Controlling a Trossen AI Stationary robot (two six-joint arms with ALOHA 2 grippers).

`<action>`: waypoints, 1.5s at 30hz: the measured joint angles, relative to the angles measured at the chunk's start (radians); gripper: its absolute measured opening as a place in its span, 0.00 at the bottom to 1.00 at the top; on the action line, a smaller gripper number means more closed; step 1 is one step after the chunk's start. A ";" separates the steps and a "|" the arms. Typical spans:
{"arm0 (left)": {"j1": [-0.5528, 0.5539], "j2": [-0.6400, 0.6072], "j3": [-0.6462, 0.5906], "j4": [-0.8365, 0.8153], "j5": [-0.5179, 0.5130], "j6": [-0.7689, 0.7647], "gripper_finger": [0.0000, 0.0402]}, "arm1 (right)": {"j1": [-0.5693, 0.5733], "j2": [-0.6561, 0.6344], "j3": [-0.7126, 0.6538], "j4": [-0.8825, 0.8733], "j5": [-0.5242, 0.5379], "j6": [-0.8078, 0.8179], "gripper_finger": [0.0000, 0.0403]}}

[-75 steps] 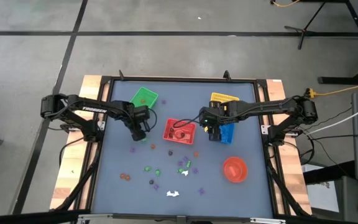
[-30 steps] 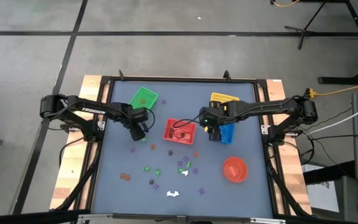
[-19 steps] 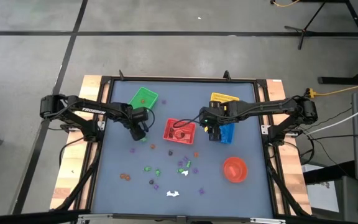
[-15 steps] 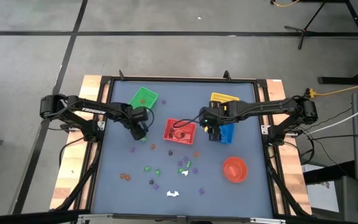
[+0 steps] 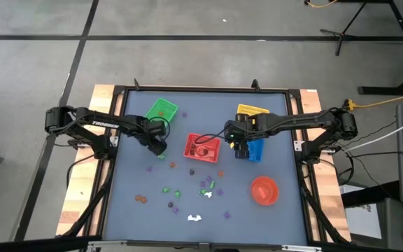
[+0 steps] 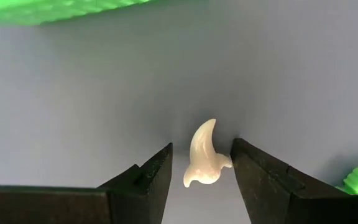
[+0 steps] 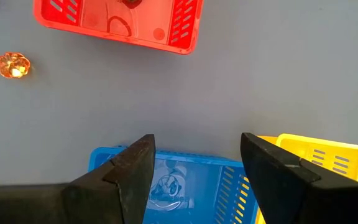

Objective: Sort Halloween decoration
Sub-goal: Put the white ghost toy into the yellow bin

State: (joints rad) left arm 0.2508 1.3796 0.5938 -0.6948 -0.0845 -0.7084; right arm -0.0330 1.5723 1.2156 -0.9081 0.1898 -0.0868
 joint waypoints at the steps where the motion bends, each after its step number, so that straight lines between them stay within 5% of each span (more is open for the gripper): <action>1: 0.000 0.000 0.000 -0.001 0.001 -0.020 0.40 | 0.000 0.000 0.000 0.000 0.000 0.000 0.59; 15: 0.000 0.000 -0.001 -0.003 0.005 -0.231 0.33 | 0.000 0.000 0.000 0.000 0.000 0.000 0.59; 45: -0.001 0.000 -0.001 -0.004 0.001 -0.225 0.12 | 0.000 0.000 0.000 0.000 0.000 0.000 0.59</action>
State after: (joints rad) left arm 0.2497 1.3800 0.5926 -0.6991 -0.0833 -0.9333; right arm -0.0329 1.5723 1.2156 -0.9080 0.1898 -0.0868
